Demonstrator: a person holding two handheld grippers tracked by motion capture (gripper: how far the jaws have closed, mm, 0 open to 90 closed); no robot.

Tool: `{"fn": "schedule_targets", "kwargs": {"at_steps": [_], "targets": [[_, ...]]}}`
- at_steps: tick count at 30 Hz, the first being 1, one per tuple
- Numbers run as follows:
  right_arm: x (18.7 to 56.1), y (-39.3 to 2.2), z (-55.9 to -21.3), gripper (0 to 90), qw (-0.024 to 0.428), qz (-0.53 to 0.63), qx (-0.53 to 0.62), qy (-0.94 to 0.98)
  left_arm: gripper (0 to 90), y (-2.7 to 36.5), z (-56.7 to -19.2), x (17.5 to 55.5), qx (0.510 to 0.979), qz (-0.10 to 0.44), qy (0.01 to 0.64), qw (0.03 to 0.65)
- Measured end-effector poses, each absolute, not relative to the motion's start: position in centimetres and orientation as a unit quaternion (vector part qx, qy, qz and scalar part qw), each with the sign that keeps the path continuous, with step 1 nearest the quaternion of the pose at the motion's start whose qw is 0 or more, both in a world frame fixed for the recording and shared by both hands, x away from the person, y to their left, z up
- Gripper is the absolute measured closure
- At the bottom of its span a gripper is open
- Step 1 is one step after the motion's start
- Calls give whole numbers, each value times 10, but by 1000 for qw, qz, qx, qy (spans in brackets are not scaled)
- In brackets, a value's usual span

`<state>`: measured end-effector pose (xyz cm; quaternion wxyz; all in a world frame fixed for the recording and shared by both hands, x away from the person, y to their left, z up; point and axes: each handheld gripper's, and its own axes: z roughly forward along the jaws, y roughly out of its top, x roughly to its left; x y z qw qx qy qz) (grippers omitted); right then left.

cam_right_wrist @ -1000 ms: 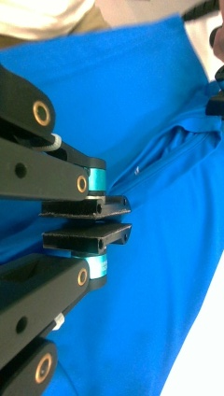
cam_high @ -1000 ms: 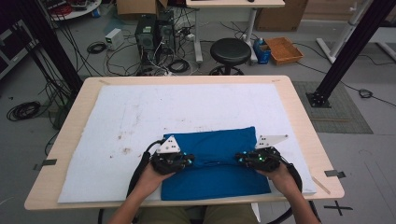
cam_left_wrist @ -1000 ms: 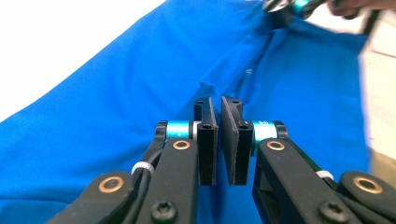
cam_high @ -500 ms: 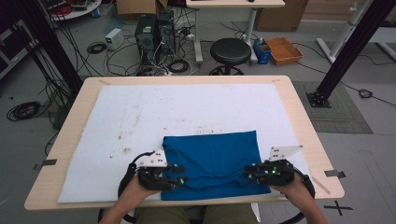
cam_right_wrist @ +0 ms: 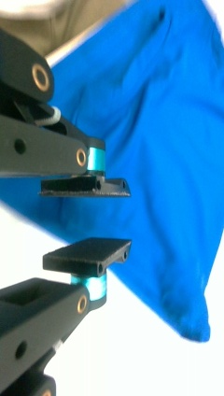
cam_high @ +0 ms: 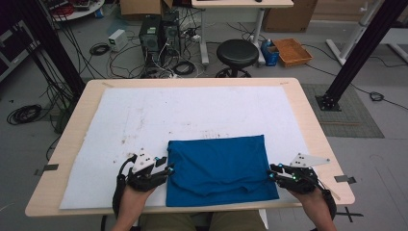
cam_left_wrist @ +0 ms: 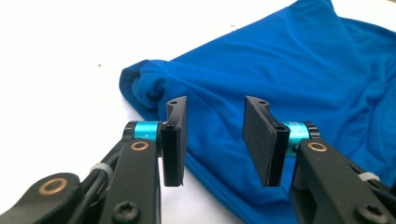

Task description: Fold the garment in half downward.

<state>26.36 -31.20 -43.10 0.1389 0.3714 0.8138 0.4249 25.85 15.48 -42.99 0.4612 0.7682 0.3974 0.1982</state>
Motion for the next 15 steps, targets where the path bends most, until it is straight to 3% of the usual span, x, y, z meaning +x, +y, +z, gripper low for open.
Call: {"fn": "schedule_targets", "kwargs": {"at_steps": [7,12,15], "targets": [[267,-303,-444,625,139,397,361,832,579,147,-444,260,785,189,398,435],[267,-295,-447,767,146,371,342,851,657,138,-450,257,803,212,380,407],[267,-295,-447,772,147,370,340,852,653,132,-449,251,805,217,366,413]]}}
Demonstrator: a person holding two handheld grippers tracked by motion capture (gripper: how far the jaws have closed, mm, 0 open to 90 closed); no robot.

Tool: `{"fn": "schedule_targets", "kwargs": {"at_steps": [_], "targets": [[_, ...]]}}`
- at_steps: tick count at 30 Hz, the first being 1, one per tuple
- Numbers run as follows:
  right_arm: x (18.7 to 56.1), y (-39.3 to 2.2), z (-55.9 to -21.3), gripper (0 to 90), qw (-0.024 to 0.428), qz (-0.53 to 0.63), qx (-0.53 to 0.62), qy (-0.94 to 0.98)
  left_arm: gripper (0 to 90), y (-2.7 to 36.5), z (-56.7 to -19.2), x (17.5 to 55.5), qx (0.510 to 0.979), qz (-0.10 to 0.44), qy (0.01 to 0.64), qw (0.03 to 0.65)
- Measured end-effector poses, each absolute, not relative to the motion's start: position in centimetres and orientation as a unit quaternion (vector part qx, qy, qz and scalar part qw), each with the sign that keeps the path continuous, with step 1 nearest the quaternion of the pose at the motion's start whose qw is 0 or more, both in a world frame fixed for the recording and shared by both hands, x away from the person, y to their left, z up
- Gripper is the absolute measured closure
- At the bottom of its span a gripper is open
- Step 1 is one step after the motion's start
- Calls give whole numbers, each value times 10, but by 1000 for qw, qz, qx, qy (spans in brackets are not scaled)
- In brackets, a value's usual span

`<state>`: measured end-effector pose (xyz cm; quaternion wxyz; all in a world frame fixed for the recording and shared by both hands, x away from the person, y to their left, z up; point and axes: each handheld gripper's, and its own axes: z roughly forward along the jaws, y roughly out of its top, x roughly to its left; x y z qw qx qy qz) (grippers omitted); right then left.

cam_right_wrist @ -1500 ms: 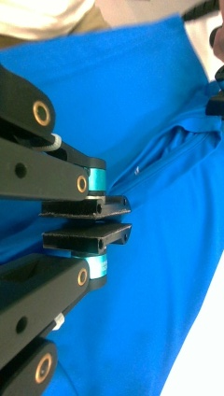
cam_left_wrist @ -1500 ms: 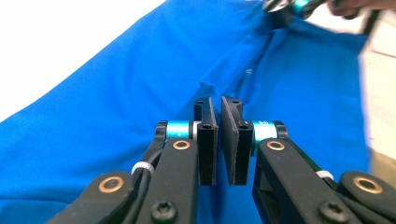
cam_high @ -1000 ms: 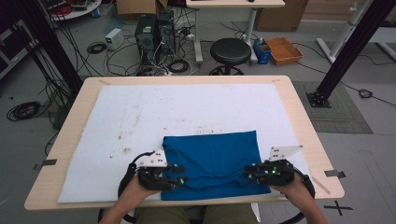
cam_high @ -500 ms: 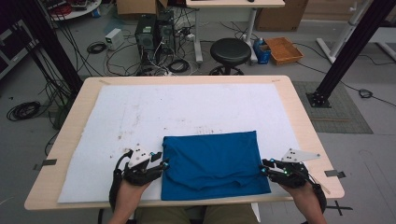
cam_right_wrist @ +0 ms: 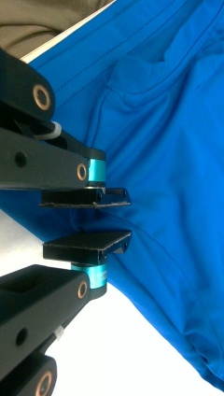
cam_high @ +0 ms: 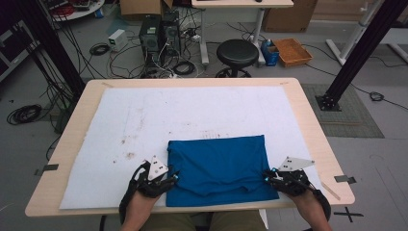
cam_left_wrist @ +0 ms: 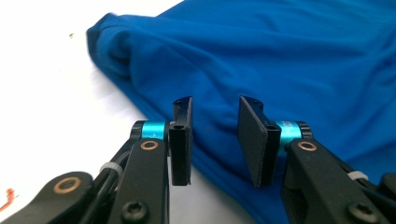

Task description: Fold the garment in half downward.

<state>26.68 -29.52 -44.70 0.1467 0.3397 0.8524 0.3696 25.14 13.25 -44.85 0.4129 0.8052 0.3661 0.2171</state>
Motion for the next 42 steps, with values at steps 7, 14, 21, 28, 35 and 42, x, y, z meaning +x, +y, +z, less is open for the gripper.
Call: {"fn": "schedule_targets", "kwargs": {"at_steps": [7,14,21,28,35,42], "targets": [[267,-295,-447,761,147,370,342,851,731,123,-452,245,822,226,360,379],[266,-295,-445,815,151,375,334,852,865,126,-444,239,796,240,368,417],[260,-302,-435,850,137,415,332,836,870,141,-430,228,767,208,381,473],[243,-315,-424,850,112,437,323,832,868,156,-439,204,765,126,406,483],[237,-315,-438,822,101,399,330,850,866,147,-448,203,791,139,398,444],[250,-327,-431,445,123,446,392,796,548,154,-432,230,758,168,412,477]]}}
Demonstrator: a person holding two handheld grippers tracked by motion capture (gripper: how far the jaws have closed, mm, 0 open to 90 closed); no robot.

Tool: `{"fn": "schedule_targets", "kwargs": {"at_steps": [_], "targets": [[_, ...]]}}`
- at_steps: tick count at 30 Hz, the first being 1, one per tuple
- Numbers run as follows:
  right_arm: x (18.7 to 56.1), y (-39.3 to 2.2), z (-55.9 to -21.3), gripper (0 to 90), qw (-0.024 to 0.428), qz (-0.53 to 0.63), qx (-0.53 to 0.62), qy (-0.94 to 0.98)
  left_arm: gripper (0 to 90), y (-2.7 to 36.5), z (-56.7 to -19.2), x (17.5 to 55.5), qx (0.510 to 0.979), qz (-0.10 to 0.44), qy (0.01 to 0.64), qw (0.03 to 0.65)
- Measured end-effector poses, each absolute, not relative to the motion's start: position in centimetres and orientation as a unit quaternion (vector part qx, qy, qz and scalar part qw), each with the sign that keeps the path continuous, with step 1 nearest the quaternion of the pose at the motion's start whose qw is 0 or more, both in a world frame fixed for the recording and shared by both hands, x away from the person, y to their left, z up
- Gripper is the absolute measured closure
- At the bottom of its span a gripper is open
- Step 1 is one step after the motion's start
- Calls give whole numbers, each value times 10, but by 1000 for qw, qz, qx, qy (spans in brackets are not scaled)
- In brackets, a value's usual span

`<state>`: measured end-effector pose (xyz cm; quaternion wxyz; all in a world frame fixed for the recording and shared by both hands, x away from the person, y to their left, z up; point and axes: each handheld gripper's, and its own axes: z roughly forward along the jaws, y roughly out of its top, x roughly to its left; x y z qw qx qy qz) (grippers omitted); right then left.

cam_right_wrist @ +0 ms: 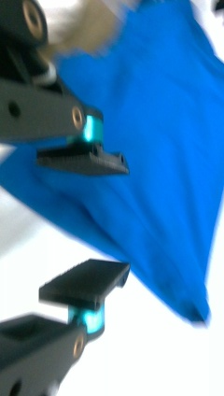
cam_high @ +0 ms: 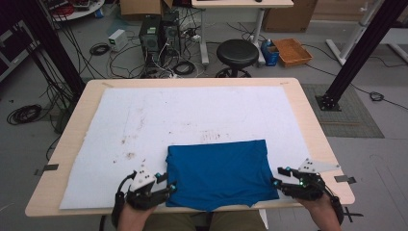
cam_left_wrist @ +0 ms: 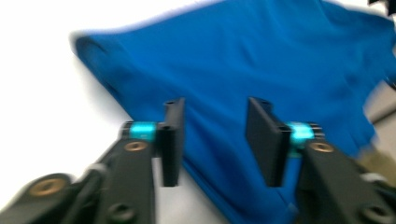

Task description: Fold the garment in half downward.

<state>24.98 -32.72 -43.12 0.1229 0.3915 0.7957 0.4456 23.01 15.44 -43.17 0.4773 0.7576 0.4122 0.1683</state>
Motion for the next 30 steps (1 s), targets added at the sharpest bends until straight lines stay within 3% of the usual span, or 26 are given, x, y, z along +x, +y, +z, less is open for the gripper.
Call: {"fn": "schedule_targets", "kwargs": {"at_steps": [2,3,6,11,14,16,17,18,19,20,21,22,30], "targets": [[255,-329,-430,423,134,449,404,785,507,156,-428,240,752,175,422,474],[266,-328,-428,363,156,446,429,770,491,158,-422,261,739,174,449,472],[287,-323,-427,323,174,432,454,759,481,158,-417,294,730,185,467,464],[332,-305,-431,323,175,423,484,746,471,156,-427,336,732,188,487,438],[355,-293,-437,385,171,405,496,749,429,156,-439,349,745,168,488,423],[365,-289,-442,523,160,388,497,759,429,157,-446,351,750,160,490,414],[365,-289,-442,523,160,388,497,759,432,157,-446,351,750,160,490,414],[369,-289,-448,651,149,367,489,777,466,158,-450,350,758,161,488,401],[369,-289,-448,651,149,367,489,777,564,158,-450,350,758,161,488,401],[365,-291,-450,806,161,371,483,777,709,159,-451,348,760,178,481,399],[363,-293,-450,854,157,374,485,774,819,162,-451,347,756,172,485,404],[363,-296,-450,867,150,380,485,773,859,163,-452,348,751,159,493,410],[363,-306,-443,879,183,407,489,750,877,169,-442,354,697,158,509,479]]}}
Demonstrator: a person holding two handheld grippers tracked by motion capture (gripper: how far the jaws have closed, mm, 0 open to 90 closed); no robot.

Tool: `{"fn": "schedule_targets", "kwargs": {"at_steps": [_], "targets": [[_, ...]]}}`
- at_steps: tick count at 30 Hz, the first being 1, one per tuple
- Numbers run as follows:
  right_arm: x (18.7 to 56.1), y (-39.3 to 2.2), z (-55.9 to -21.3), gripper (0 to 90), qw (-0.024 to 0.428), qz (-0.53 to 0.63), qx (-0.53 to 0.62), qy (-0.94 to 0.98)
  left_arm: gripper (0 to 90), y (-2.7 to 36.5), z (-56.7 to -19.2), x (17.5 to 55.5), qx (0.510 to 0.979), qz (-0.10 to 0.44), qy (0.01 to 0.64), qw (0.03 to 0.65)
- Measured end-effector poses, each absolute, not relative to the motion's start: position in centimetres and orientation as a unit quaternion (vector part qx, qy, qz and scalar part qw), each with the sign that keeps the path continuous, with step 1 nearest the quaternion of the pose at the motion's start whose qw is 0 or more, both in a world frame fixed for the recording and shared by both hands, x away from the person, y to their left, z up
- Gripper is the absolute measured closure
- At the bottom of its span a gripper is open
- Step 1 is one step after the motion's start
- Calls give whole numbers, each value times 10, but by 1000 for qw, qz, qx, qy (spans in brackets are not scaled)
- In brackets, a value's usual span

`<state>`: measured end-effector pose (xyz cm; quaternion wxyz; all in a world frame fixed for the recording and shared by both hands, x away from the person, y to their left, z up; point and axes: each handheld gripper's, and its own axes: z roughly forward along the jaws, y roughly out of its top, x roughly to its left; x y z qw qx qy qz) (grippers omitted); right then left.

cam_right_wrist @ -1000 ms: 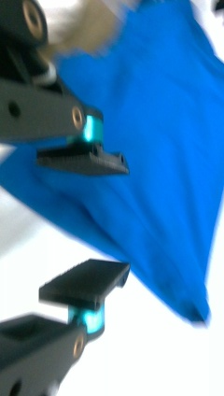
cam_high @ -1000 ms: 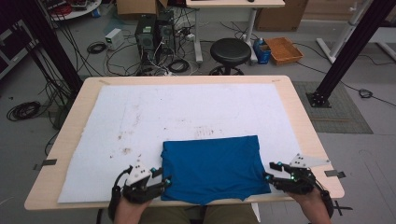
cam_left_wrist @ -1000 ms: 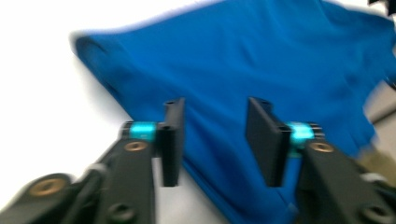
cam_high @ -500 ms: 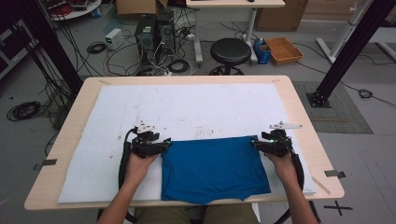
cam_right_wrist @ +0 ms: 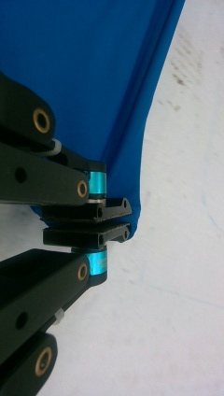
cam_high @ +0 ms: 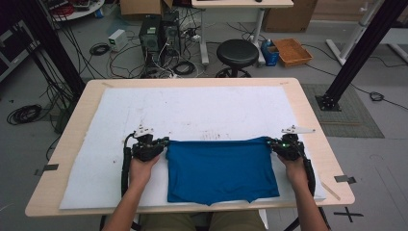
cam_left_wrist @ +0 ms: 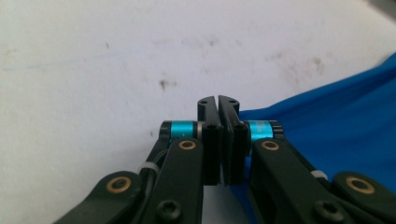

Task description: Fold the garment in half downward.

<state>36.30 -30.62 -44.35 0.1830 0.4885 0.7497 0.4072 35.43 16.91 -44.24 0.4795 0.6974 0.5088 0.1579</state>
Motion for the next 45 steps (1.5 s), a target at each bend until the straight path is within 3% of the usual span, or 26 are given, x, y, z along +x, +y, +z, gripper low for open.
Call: {"fn": "schedule_targets", "kwargs": {"at_steps": [12,13,15,16,17,18,19,20,21,22,24,26,28,29,34,45], "targets": [[377,-307,-445,875,216,404,506,731,875,161,-448,375,681,164,511,499],[377,-305,-445,854,221,402,503,733,850,162,-447,374,681,167,504,504],[376,-305,-445,829,223,403,501,733,710,163,-444,371,678,173,495,515],[374,-306,-443,710,229,406,501,729,642,164,-442,368,678,175,489,520],[374,-306,-443,710,229,406,501,729,578,164,-442,368,678,175,489,520],[374,-307,-442,645,230,408,501,728,578,165,-441,366,678,179,483,524],[371,-308,-441,504,238,412,500,724,491,167,-441,363,677,178,477,532],[369,-309,-440,457,235,418,496,724,447,171,-440,357,679,185,459,543],[369,-309,-440,457,235,418,496,724,420,171,-440,357,679,185,459,543],[366,-311,-439,365,231,428,488,725,406,174,-438,350,686,192,435,551],[364,-311,-438,327,233,431,484,726,403,176,-437,347,688,193,427,554],[358,-312,-437,234,218,445,471,730,383,179,-435,340,691,188,409,566],[356,-313,-437,209,218,447,463,733,367,181,-434,333,699,201,384,569],[350,-313,-436,206,223,446,457,737,296,182,-433,328,699,220,372,570],[336,-315,-432,205,239,449,427,747,225,187,-429,319,705,218,369,565],[303,-332,-418,192,260,488,399,732,225,195,-428,313,680,225,383,583]]}}
